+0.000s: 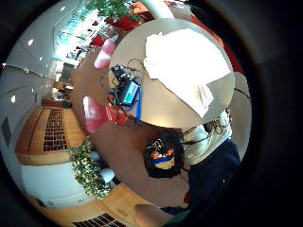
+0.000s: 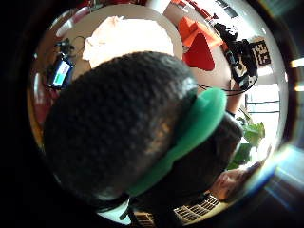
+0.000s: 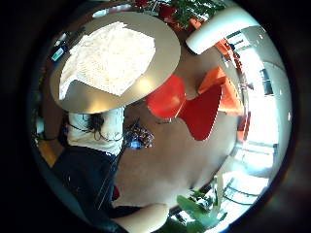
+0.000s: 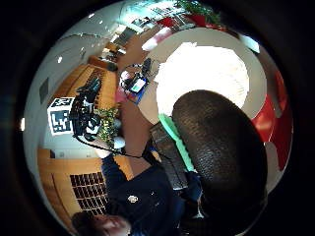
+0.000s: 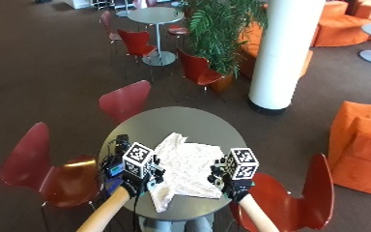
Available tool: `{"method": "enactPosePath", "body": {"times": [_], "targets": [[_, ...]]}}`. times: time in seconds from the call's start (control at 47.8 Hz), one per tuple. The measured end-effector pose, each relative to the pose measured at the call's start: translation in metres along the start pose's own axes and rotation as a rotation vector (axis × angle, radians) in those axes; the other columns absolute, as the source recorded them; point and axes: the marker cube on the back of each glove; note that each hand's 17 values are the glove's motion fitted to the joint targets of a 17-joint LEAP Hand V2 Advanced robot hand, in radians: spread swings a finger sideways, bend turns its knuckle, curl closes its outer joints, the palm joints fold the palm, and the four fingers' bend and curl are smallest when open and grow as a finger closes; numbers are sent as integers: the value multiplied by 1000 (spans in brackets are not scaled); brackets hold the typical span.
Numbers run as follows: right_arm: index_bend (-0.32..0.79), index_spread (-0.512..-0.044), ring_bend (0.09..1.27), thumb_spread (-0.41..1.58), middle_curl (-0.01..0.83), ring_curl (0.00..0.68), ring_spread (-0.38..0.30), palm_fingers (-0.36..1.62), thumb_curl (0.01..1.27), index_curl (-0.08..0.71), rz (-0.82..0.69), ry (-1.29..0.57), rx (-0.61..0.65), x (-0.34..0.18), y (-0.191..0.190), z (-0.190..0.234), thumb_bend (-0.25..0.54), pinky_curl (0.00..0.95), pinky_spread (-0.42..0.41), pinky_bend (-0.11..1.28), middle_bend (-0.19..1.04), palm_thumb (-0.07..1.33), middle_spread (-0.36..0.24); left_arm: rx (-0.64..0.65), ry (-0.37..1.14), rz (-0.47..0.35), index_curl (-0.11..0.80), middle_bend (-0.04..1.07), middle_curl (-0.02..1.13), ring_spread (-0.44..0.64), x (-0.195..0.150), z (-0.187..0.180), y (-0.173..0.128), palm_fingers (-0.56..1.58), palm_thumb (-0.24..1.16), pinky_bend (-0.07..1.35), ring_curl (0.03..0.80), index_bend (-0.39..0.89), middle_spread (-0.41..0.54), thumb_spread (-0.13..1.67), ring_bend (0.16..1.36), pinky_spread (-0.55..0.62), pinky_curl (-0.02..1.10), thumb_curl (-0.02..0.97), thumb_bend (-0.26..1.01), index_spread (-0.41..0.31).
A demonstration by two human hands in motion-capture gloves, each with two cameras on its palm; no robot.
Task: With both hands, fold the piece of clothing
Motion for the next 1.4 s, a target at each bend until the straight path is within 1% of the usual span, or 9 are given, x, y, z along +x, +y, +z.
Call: {"method": "enactPosePath", "body": {"times": [0.021, 0.042, 0.188, 0.439, 0.711, 0.92, 1.087, 1.275, 1.401], "targets": [[263, -165, 294, 443, 11, 48, 26, 267, 32, 76, 0, 0, 0, 1, 0, 1, 144, 81, 92, 367, 89, 214, -40, -2, -3, 0, 56, 184, 42, 110, 0, 0, 0, 329, -65, 256, 69, 194, 47, 380, 394, 105, 51, 0, -50, -11], [237, -189, 270, 526, 52, 51, 30, 307, 38, 85, 1, 0, 0, 3, 0, 1, 152, 89, 105, 345, 213, 225, -74, -5, -9, 1, 72, 182, 57, 126, 1, -1, 0, 326, -65, 255, 85, 195, 53, 444, 406, 120, 65, 3, -50, -12], [214, -281, 274, 931, 119, 111, 48, 280, 74, 173, 19, -4, 2, 14, 6, -1, 165, 164, 159, 347, 194, 256, -114, -28, -42, -9, 149, 178, 132, 200, 4, -6, -2, 289, -79, 254, 153, 183, 81, 739, 450, 183, 140, 26, -59, -18], [171, -320, 313, 1227, 199, 172, 49, 322, 130, 243, 19, 13, -84, 26, -16, 8, 157, 214, 189, 307, 190, 291, -89, -27, 25, -41, 231, 173, 195, 245, -11, 8, -5, 259, -89, 253, 193, 173, 96, 927, 477, 218, 207, 54, -66, -21], [78, -301, 523, 1277, 279, 290, -68, 536, 211, 205, 15, 71, -151, 12, -34, 8, 168, 297, 32, 441, 235, 428, -83, -74, 42, -102, 305, 171, 249, 195, -25, 17, -9, 373, 92, 231, 224, 196, 51, 1143, 487, 167, 251, 137, 19, -61], [110, -267, 540, 1211, 327, 330, -104, 552, 275, 211, 21, 65, -196, 5, -59, 23, 142, 320, -10, 441, 246, 530, -66, -140, 130, -111, 350, 155, 262, 232, -25, 31, -19, 327, 160, 212, 235, 211, 67, 1179, 454, 203, 276, 189, 11, -57], [76, -241, 583, 1165, 359, 363, -147, 682, 315, 194, 40, 52, -262, 2, -90, 51, 116, 353, -95, 526, 251, 606, -80, -145, 181, -125, 407, 146, 257, 241, -21, 45, -39, 393, 214, 189, 229, 345, 42, 1183, 407, 213, 273, 224, 0, -115], [91, -229, 584, 1137, 391, 394, -164, 671, 345, 199, 33, 48, -297, -2, -111, 76, 71, 376, -124, 531, 248, 648, -92, -358, 189, -78, 402, 137, 261, 227, -8, 98, -60, 377, 251, 247, 251, 253, 54, 1148, 427, 211, 309, 256, -15, -117], [106, -227, 577, 1129, 405, 403, -170, 670, 360, 204, 35, 52, -324, 1, -117, 89, 41, 378, -128, 517, 241, 668, -95, -490, 171, -48, 396, 115, 246, 252, -2, 163, -76, 314, 271, 322, 265, 181, 107, 1099, 447, 232, 338, 277, -20, -98]]}}
